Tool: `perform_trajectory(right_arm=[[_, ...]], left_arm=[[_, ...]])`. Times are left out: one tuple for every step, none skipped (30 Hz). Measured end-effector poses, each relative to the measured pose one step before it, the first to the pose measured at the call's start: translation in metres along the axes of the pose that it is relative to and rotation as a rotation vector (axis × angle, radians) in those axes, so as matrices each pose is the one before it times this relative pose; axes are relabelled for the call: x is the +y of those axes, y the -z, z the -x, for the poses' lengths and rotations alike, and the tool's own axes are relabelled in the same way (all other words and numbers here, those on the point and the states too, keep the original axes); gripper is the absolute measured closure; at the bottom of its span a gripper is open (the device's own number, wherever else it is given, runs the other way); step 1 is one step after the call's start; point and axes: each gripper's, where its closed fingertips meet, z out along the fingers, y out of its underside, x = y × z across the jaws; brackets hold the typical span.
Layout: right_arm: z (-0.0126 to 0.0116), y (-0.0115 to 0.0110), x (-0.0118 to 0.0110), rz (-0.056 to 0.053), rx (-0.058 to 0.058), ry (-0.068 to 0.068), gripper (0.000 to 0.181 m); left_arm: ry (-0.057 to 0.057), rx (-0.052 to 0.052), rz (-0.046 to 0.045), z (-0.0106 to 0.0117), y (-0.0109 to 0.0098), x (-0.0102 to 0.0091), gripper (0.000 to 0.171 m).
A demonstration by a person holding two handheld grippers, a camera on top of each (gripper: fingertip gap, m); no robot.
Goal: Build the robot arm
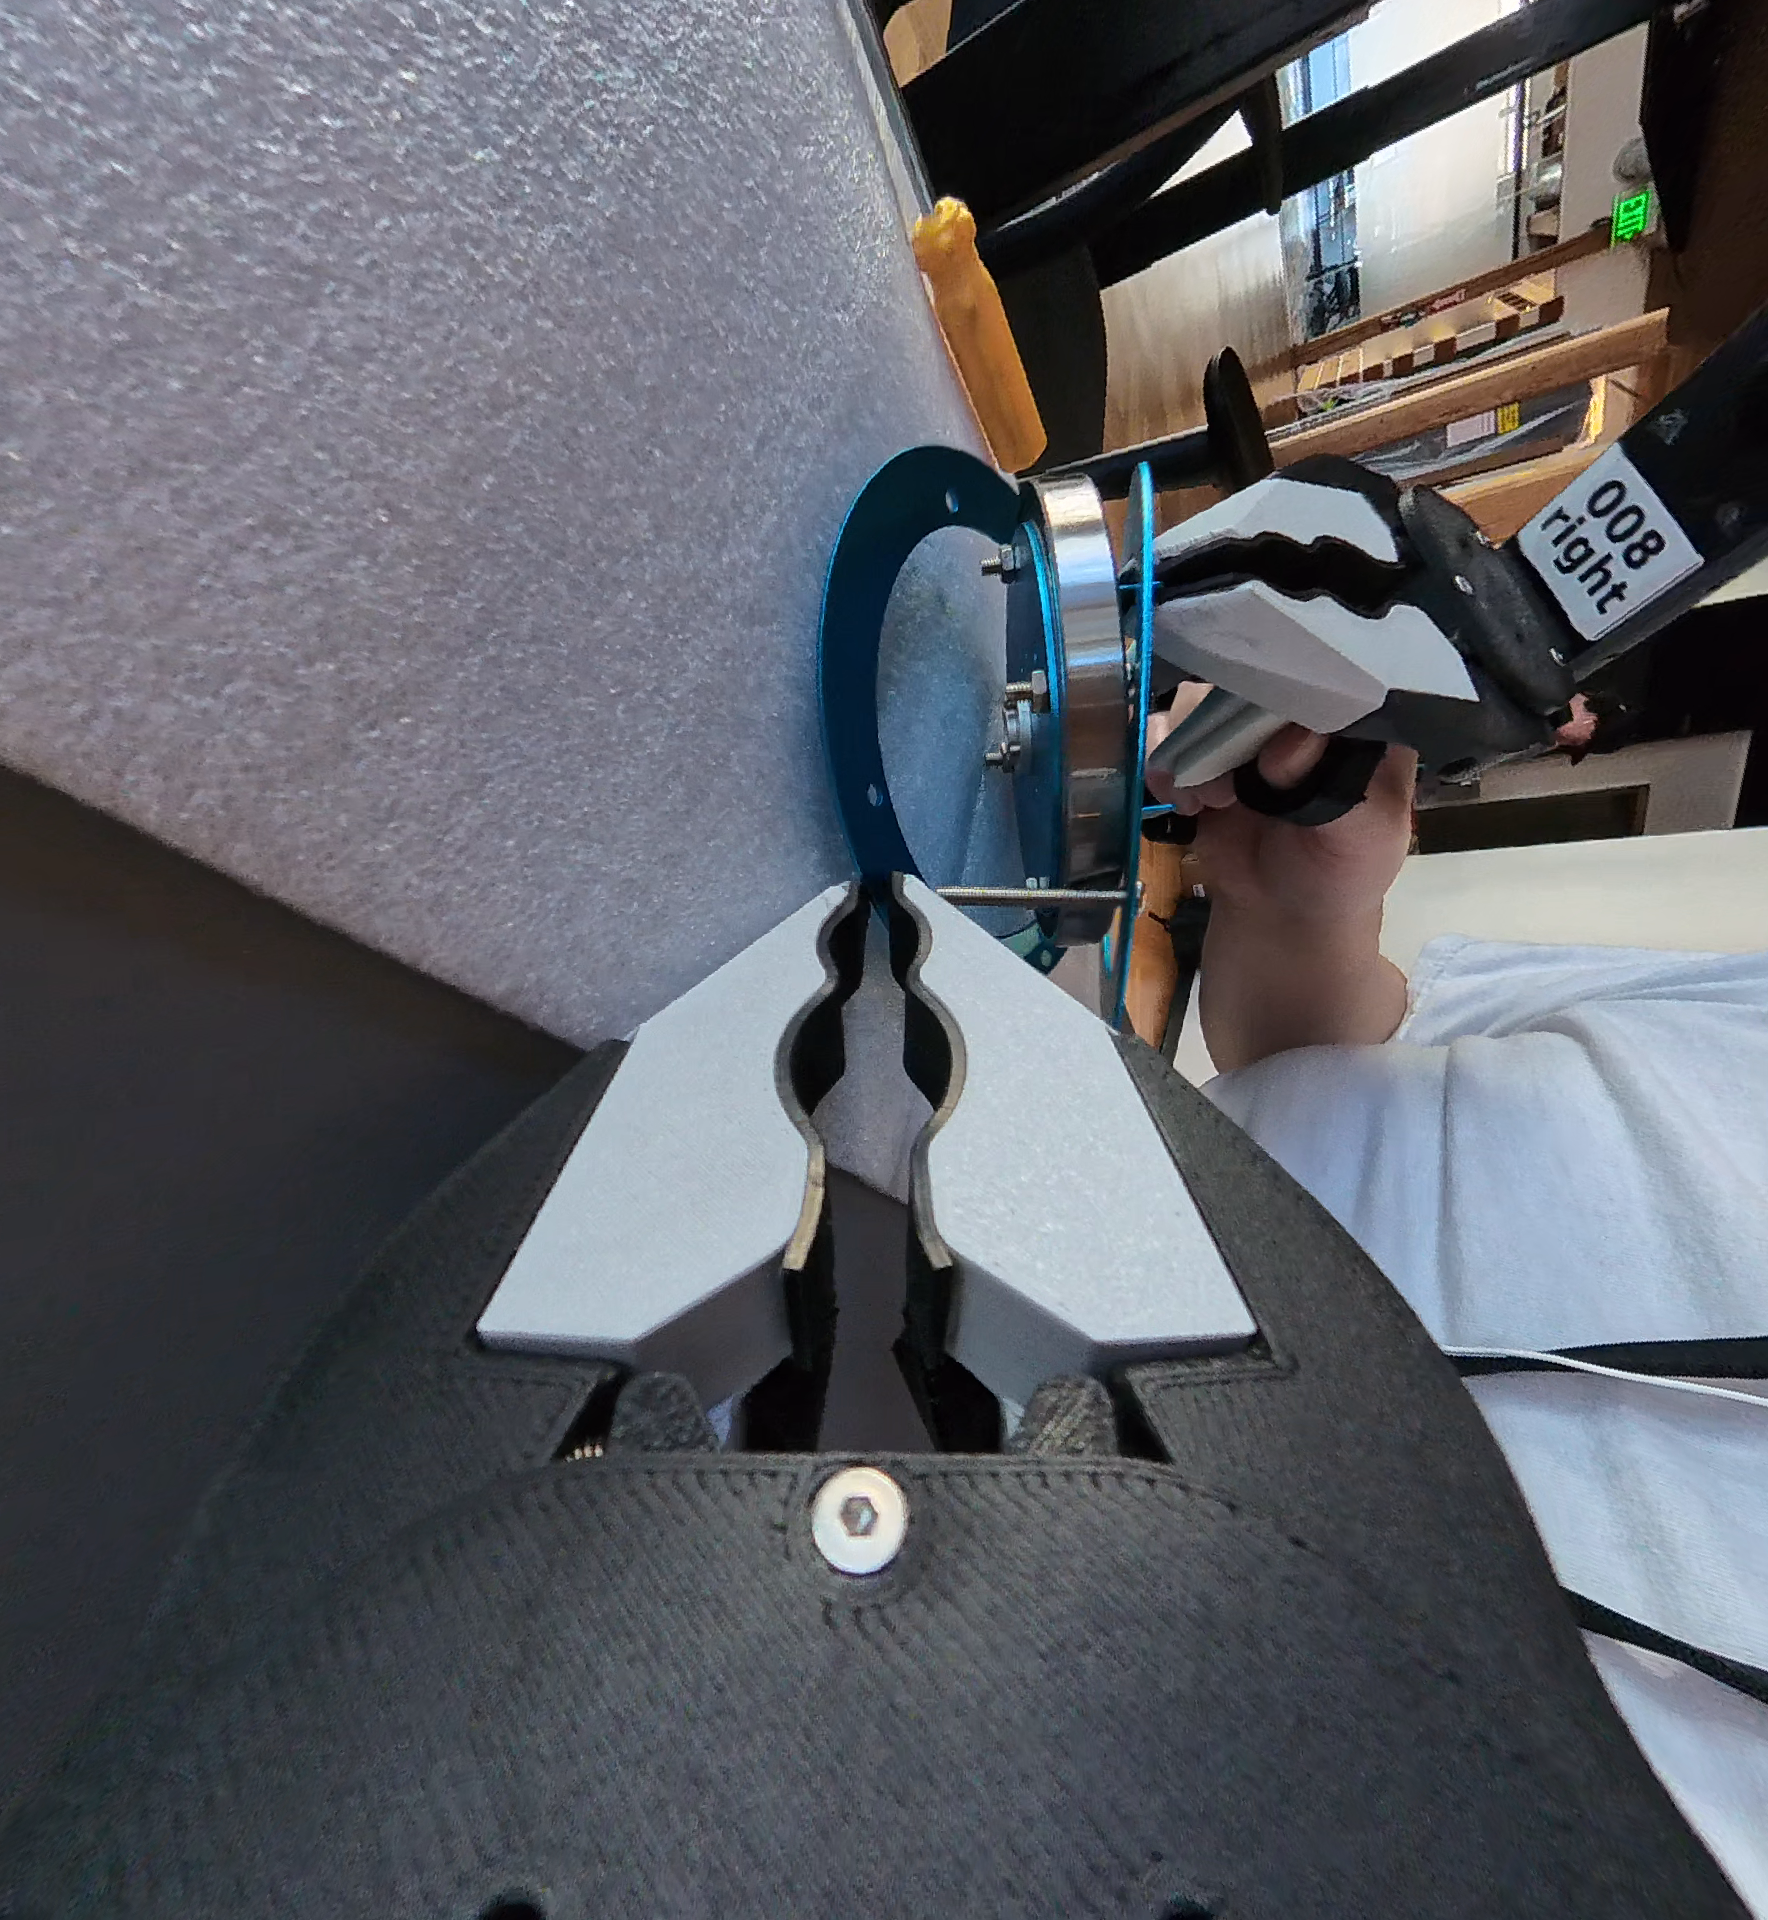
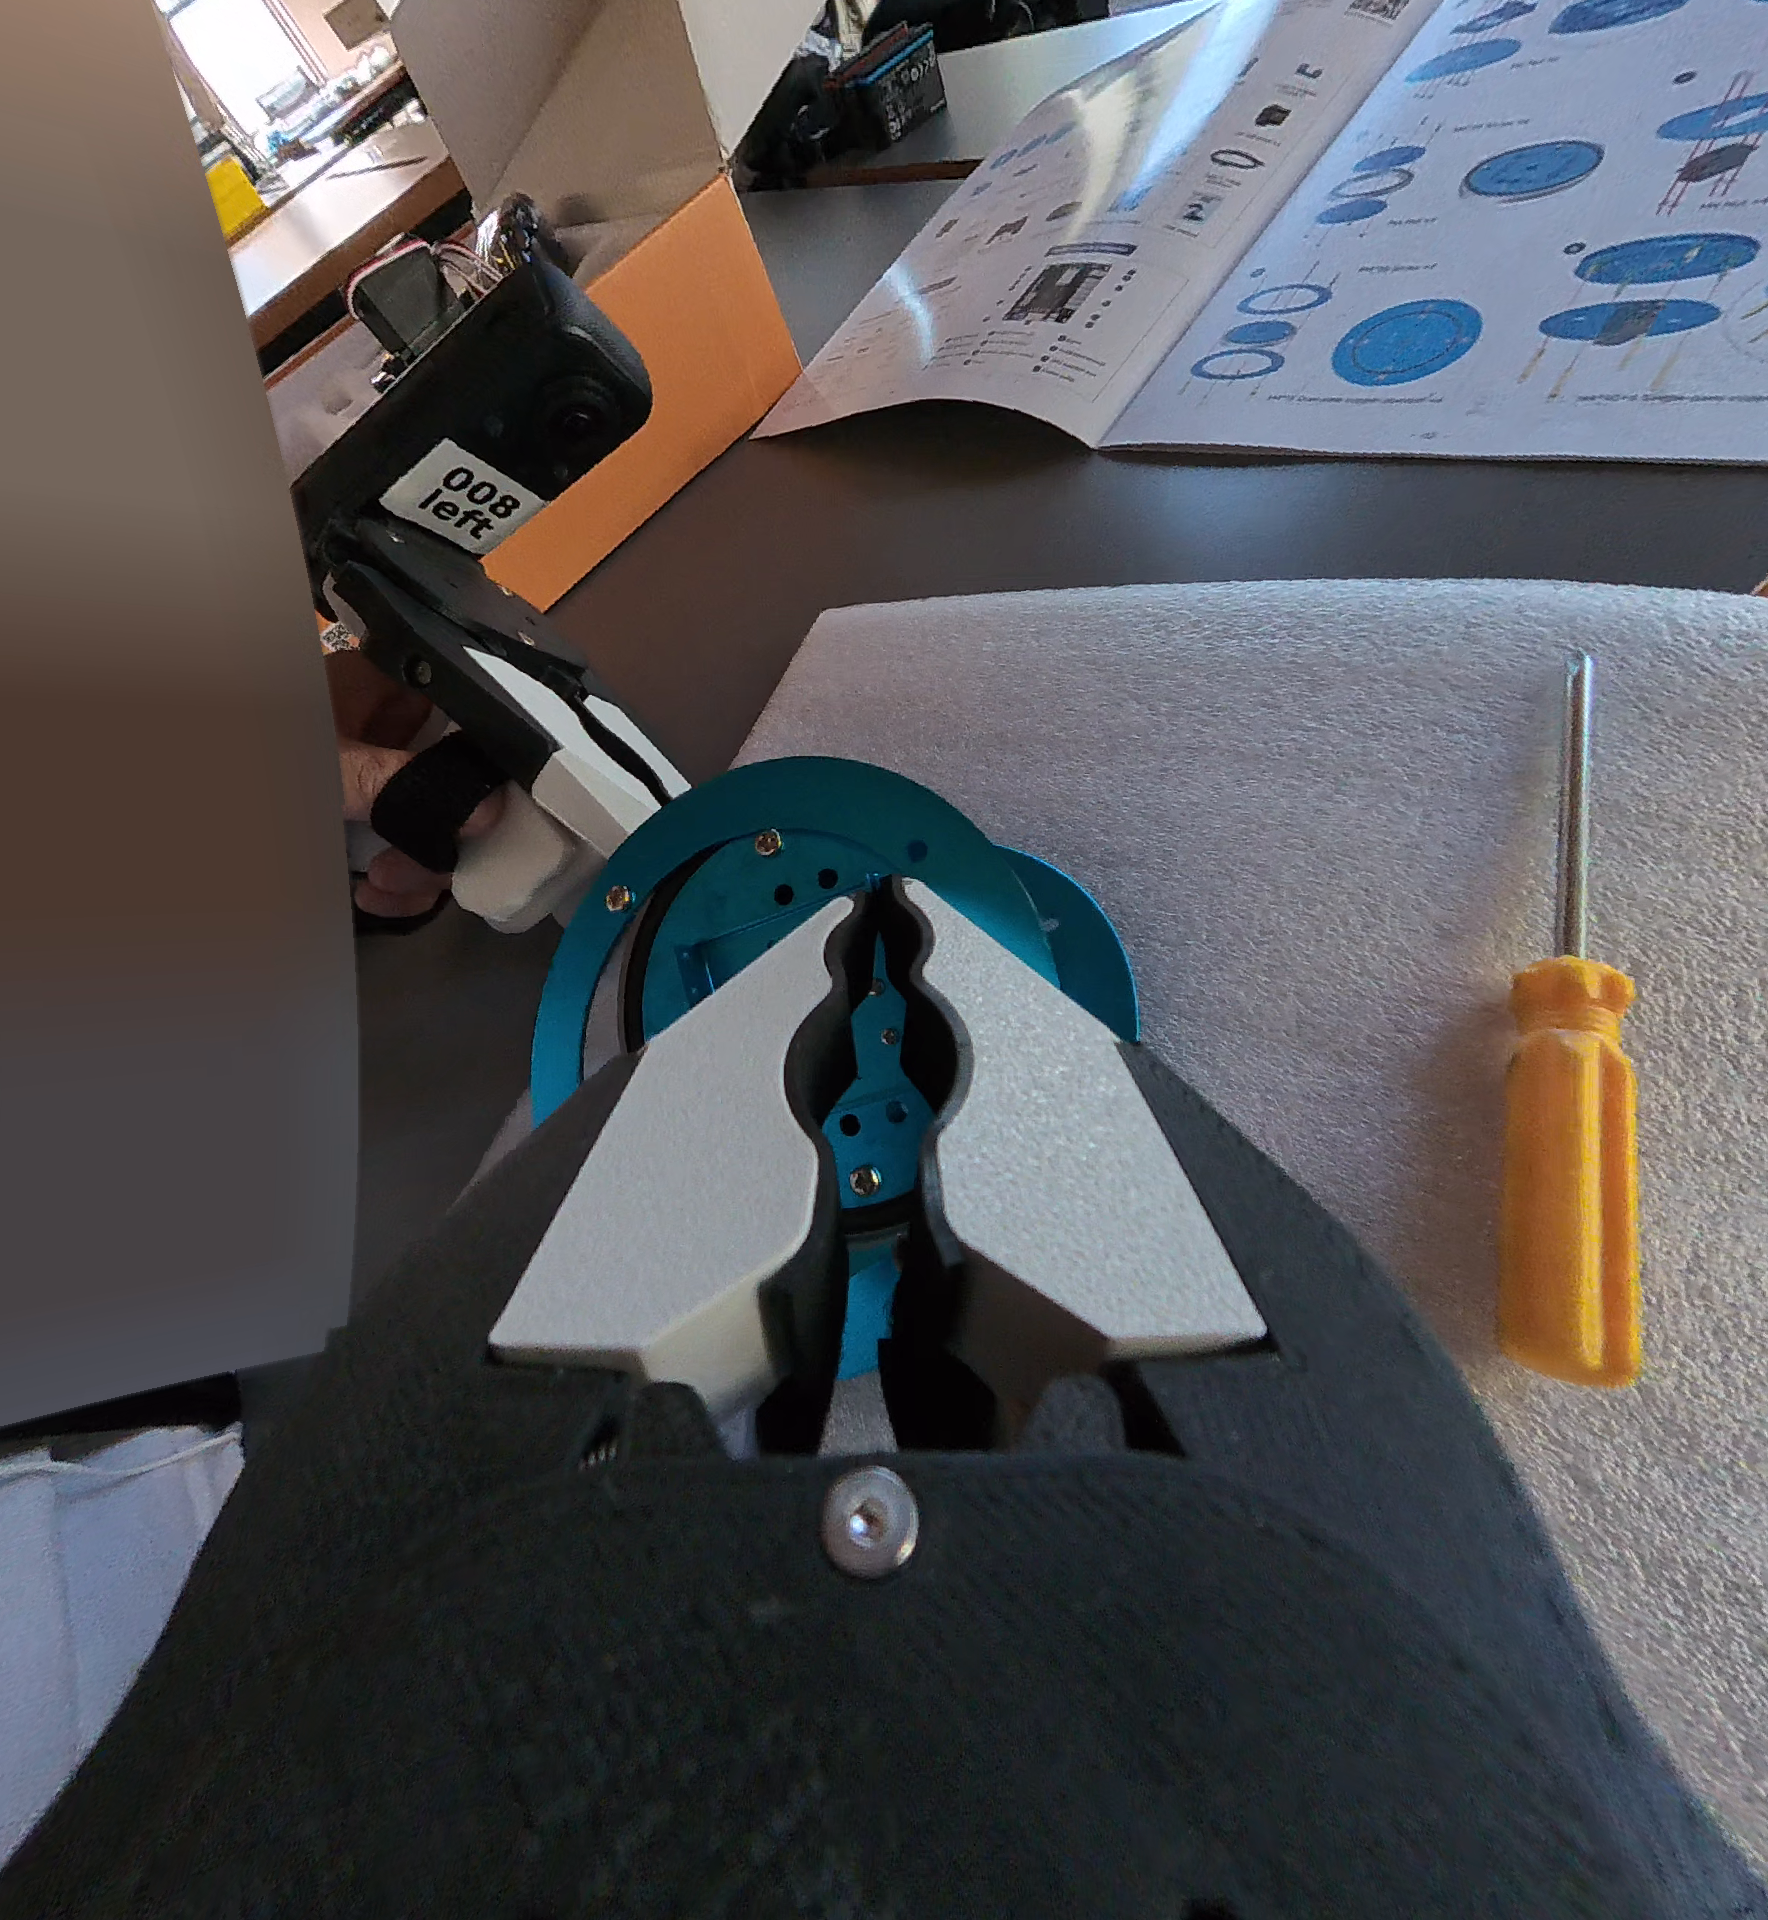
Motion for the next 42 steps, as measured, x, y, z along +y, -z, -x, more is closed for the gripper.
perform_trajectory(right_arm=[[-0.00092, -0.00009, -0.00021, -0.0027, 0.0002, -0.0098, 0.181], [-0.00089, -0.00001, -0.00038, -0.0025, 0.0009, -0.0072, 0.181], [-0.00132, -0.00010, -0.00033, -0.0003, 0.0048, -0.0054, 0.181], [-0.00118, -0.00008, -0.00029, 0.0006, 0.0055, -0.0037, 0.181], [-0.00065, 0.00005, -0.00022, 0.0024, 0.0040, 0.0008, 0.181], [-0.00063, 0.00007, -0.00004, 0.0023, 0.0053, 0.0034, 0.181], [-0.00099, 0.00000, -0.00020, 0.0025, 0.0075, 0.0035, 0.181], [-0.00082, -0.00038, -0.00007, 0.0043, 0.0061, 0.0041, 0.181], [-0.00048, -0.00065, -0.00008, 0.0047, 0.0028, 0.0012, 0.181], [-0.00048, -0.00085, -0.00010, 0.0041, 0.0006, -0.0015, 0.181], [-0.00049, -0.00072, 0.00010, 0.0047, 0.0011, 0.0001, 0.181], [-0.00052, -0.00073, 0.00007, 0.0060, 0.0015, 0.0024, 0.181], [-0.00039, -0.00062, 0.00017, 0.0078, 0.0000, 0.0035, 0.181], [-0.00047, -0.00050, 0.00008, 0.0082, -0.0020, 0.0027, 0.181], [-0.00029, -0.00055, 0.00021, 0.0088, -0.0059, -0.0002, 0.181], [0.00000, -0.00058, 0.00029, 0.0097, -0.0095, -0.0037, 0.181], [0.00016, -0.00050, 0.00023, 0.0109, -0.0122, -0.0027, 0.181], [0.00000, -0.00061, 0.00034, 0.0135, -0.0105, -0.0020, 0.181], [0.00032, -0.00058, 0.00041, 0.0151, -0.0129, -0.0033, 0.181], [0.00062, -0.00060, 0.00066, 0.0203, -0.0146, -0.0058, 0.181], [0.00090, -0.00040, 0.00101, 0.0247, -0.0166, -0.0046, 0.181], [0.00128, 0.00009, 0.00077, 0.0258, -0.0163, -0.0015, 0.181], [0.00099, 0.00061, 0.00011, 0.0213, -0.0098, 0.0028, 0.181], [0.00099, 0.00077, 0.00063, 0.0246, -0.0048, 0.0099, 0.181], [0.00065, 0.00134, 0.00005, 0.0184, 0.0019, 0.0117, 0.181], [0.00023, 0.00123, 0.00043, 0.0166, 0.0076, 0.0160, 0.181], [0.00083, 0.00116, 0.00052, 0.0161, 0.0051, 0.0150, 0.181], [0.00187, 0.00094, 0.00016, 0.0145, -0.0014, 0.0165, 0.181], [0.00164, 0.00036, 0.00022, 0.0114, -0.0005, 0.0180, 0.181], [-0.00009, -0.00041, 0.00022, 0.0115, 0.0073, 0.0076, 0.181], [-0.00070, -0.00090, 0.00029, 0.0122, 0.0054, 0.0016, 0.181], [-0.00066, -0.00089, 0.00039, 0.0181, -0.0018, -0.0053, 0.181], [-0.00068, -0.00046, -0.00007, 0.0195, -0.0056, -0.0129, 0.181], [-0.00092, -0.00027, 0.00001, 0.0217, -0.0059, -0.0155, 0.181], [-0.00068, -0.00017, 0.00024, 0.0237, -0.0075, -0.0147, 0.181], [-0.00003, -0.00006, 0.00054, 0.0263, -0.0061, -0.0112, 0.181], [0.00013, 0.00013, 0.00020, 0.0247, -0.0018, -0.0040, 0.181], [0.00033, -0.00003, 0.00018, 0.0236, 0.0012, 0.0013, 0.181], [-0.00005, -0.00010, 0.00028, 0.0219, 0.0019, 0.0030, 0.181], [-0.00081, -0.00051, 0.00005, 0.0158, 0.0022, 0.0022, 0.181], [-0.00115, -0.00086, -0.00039, 0.0073, 0.0009, 0.0047, 0.181], [-0.00132, -0.00107, -0.00048, 0.0006, 0.0014, 0.0021, 0.181]], left_arm=[[-0.0016, 0.0004, 0.00207, 0.00023, -0.00012, -0.00019, 0.170], [-0.0019, 0.0003, 0.00328, 0.00002, -0.00006, -0.00005, 0.170], [-0.0025, -0.0004, 0.00239, -0.00002, -0.00014, -0.00004, 0.170], [-0.0022, -0.0015, -0.00088, 0.00002, -0.00029, -0.00016, 0.170], [-0.0010, -0.0010, 0.00010, -0.00012, -0.00034, 0.00042, 0.170], [0.0005, 0.0013, -0.00072, -0.00042, -0.00027, 0.00043, 0.170], [0.0018, 0.0031, -0.00261, -0.00046, -0.00021, 0.00028, 0.170], [0.0017, 0.0037, -0.00328, -0.00058, -0.00004, 0.00025, 0.170], [0.0013, 0.0033, -0.00364, -0.00035, 0.00017, 0.00012, 0.171], [0.0014, 0.0022, -0.00360, -0.00010, 0.00008, 0.00003, 0.171], [0.0013, 0.0022, -0.00191, -0.00029, 0.00020, 0.00015, 0.171], [0.0011, 0.0032, -0.00202, -0.00069, 0.00023, 0.00000, 0.171], [0.0007, 0.0037, -0.00435, -0.00115, 0.00041, -0.00032, 0.171], [-0.0024, 0.0014, -0.00146, -0.00107, 0.00033, -0.00002, 0.171], [-0.0051, -0.0026, 0.00144, -0.00055, 0.00020, 0.00025, 0.171], [-0.0068, -0.0051, 0.00070, 0.00009, -0.00007, 0.00004, 0.171], [-0.0049, -0.0049, 0.00312, 0.00047, -0.00035, 0.00027, 0.171], [-0.0033, -0.0040, 0.00114, 0.00077, -0.00055, 0.00004, 0.171], [-0.0012, -0.0036, 0.00166, 0.00108, -0.00066, 0.00012, 0.171], [-0.0012, -0.0042, 0.00226, 0.00104, -0.00052, 0.00030, 0.171], [-0.0089, -0.0074, 0.00280, 0.00051, -0.00047, 0.00032, 0.171], [-0.0168, -0.0112, 0.00220, 0.00013, -0.00021, 0.00028, 0.171], [-0.0169, -0.0127, -0.00116, -0.00008, 0.00016, -0.00019, 0.171], [-0.0119, -0.0067, -0.00229, -0.00076, 0.00024, -0.00026, 0.171], [-0.0050, -0.0031, -0.00318, -0.00056, 0.00014, -0.00035, 0.171], [0.0011, 0.0004, -0.00650, -0.00018, 0.00012, -0.00063, 0.171], [0.0075, 0.0045, -0.00544, 0.00009, -0.00012, -0.00020, 0.171], [0.0078, 0.0012, -0.00515, 0.00081, -0.00015, -0.00001, 0.171], [0.0039, -0.0004, -0.00469, 0.00109, -0.00005, 0.00005, 0.171], [0.0029, 0.0016, -0.00292, 0.00032, 0.00008, 0.00017, 0.171], [-0.0029, -0.0022, 0.00199, -0.00007, 0.00004, 0.00061, 0.171], [-0.0105, -0.0098, 0.00133, 0.00021, 0.00000, 0.00039, 0.171], [-0.0131, -0.0153, -0.00071, 0.00055, 0.00019, -0.00012, 0.171], [-0.0158, -0.0193, -0.00049, 0.00100, 0.00037, -0.00018, 0.171], [-0.0136, -0.0173, -0.00082, 0.00116, 0.00053, -0.00044, 0.171], [-0.0070, -0.0096, -0.00423, 0.00058, 0.00056, -0.00092, 0.171], [-0.0013, -0.0036, -0.00710, 0.00024, 0.00066, -0.00135, 0.171], [0.0015, 0.0029, -0.00569, -0.00035, 0.00047, -0.00097, 0.171], [0.0027, 0.0042, -0.00392, -0.00025, -0.00002, -0.00048, 0.171], [0.0019, 0.0040, 0.00025, -0.00014, -0.00054, 0.00030, 0.171], [0.0036, 0.0064, 0.00206, -0.00022, -0.00103, 0.00081, 0.171], [0.0046, 0.0070, -0.00554, -0.00045, -0.00098, -0.00018, 0.171]])
